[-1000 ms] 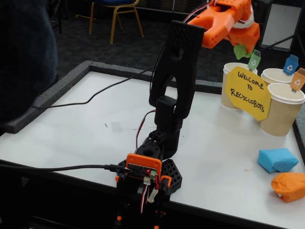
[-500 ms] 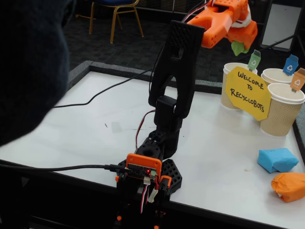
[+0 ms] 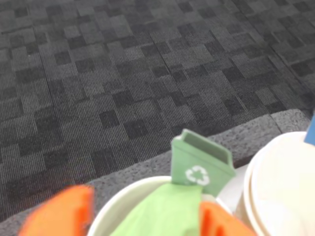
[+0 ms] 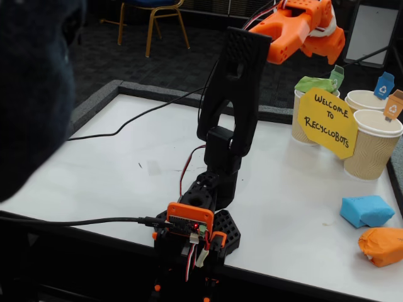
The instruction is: Sort rubbish by color.
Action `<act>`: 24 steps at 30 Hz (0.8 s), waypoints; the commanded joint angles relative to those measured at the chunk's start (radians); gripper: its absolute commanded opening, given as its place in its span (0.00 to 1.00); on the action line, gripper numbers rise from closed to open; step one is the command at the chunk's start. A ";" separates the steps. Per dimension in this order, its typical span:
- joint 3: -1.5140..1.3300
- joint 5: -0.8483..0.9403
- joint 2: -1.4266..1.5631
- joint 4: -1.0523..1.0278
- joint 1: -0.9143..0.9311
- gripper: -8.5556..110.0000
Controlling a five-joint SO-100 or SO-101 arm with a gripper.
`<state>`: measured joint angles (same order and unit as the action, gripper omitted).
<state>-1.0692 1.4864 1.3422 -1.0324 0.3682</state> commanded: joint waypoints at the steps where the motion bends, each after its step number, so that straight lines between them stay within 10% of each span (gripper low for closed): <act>1: 0.044 0.017 0.072 -0.002 0.034 0.07; 24: -0.383 -0.064 0.937 -0.394 0.057 0.07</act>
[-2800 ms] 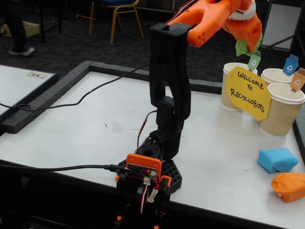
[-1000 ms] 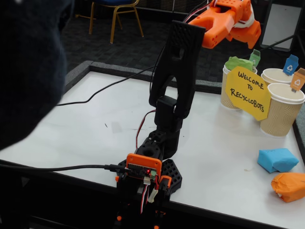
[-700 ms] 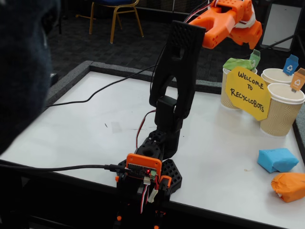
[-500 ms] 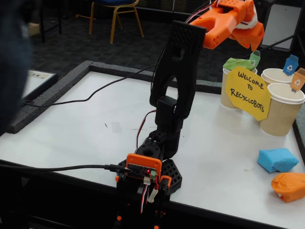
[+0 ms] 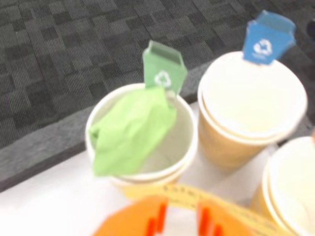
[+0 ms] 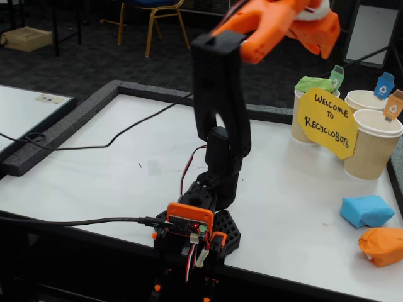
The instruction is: Sort rubbish by color.
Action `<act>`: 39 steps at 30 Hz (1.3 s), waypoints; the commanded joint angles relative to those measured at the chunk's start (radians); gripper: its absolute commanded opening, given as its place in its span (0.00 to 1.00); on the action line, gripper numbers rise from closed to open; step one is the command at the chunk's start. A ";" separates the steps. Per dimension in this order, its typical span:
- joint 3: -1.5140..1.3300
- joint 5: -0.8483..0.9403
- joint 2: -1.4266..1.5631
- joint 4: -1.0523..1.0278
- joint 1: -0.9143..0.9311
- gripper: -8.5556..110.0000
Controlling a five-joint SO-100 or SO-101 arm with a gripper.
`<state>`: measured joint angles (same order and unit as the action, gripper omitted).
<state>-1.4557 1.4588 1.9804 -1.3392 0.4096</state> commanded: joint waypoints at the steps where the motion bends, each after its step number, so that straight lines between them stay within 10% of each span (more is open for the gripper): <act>1: -0.008 -0.048 0.337 -0.123 0.014 0.07; 39: -0.324 -0.390 0.810 -0.405 0.101 0.07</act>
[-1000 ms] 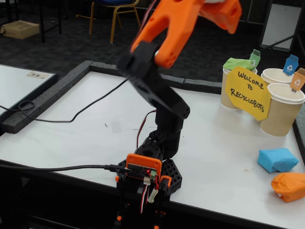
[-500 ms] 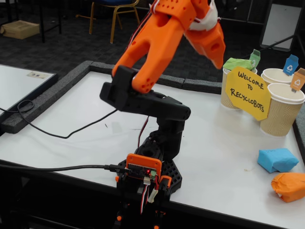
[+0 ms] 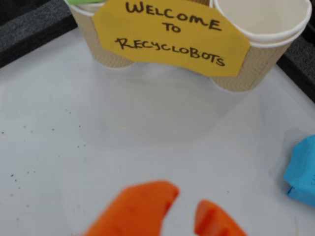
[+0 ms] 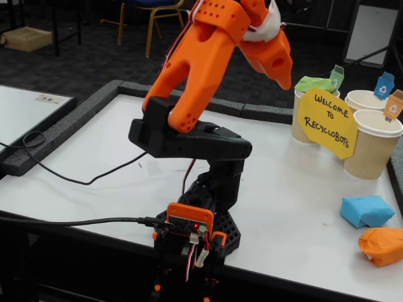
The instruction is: Sort rubbish by color.
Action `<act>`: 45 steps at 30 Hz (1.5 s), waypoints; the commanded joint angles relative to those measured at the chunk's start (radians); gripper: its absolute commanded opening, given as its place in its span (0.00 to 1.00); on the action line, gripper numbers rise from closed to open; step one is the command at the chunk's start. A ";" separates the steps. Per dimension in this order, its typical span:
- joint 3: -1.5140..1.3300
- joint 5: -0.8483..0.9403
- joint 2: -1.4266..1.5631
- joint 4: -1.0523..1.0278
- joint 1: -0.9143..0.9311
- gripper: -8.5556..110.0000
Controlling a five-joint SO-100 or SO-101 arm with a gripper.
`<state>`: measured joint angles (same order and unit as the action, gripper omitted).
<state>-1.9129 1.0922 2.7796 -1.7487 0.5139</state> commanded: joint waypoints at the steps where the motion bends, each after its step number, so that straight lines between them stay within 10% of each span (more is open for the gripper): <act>1: 0.150 -0.023 0.008 0.009 -0.008 0.07; 22: 0.313 -0.023 -0.060 0.298 -0.020 0.07; 45: 0.052 -0.025 -0.106 0.305 0.364 0.07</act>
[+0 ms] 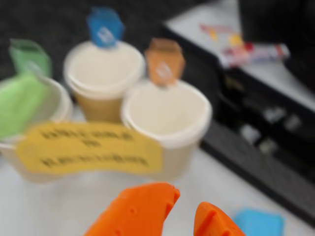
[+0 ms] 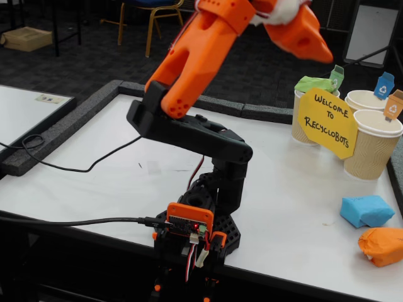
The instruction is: Sort rubbish by color.
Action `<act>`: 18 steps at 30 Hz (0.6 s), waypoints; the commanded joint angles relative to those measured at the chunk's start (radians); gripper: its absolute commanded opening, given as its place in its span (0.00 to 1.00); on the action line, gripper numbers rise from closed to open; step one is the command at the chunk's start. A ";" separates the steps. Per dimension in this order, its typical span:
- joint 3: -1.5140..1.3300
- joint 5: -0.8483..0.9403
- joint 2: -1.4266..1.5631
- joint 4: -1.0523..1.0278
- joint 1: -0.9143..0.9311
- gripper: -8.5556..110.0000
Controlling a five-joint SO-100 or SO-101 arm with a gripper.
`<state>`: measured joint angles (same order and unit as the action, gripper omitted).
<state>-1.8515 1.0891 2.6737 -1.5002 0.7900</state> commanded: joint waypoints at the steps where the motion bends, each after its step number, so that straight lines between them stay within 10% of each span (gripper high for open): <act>1: -0.028 -0.021 0.000 0.063 0.110 0.07; 18: -0.216 -0.017 0.000 0.152 0.489 0.07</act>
<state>-2.0801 1.0891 2.6661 -1.3790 1.2272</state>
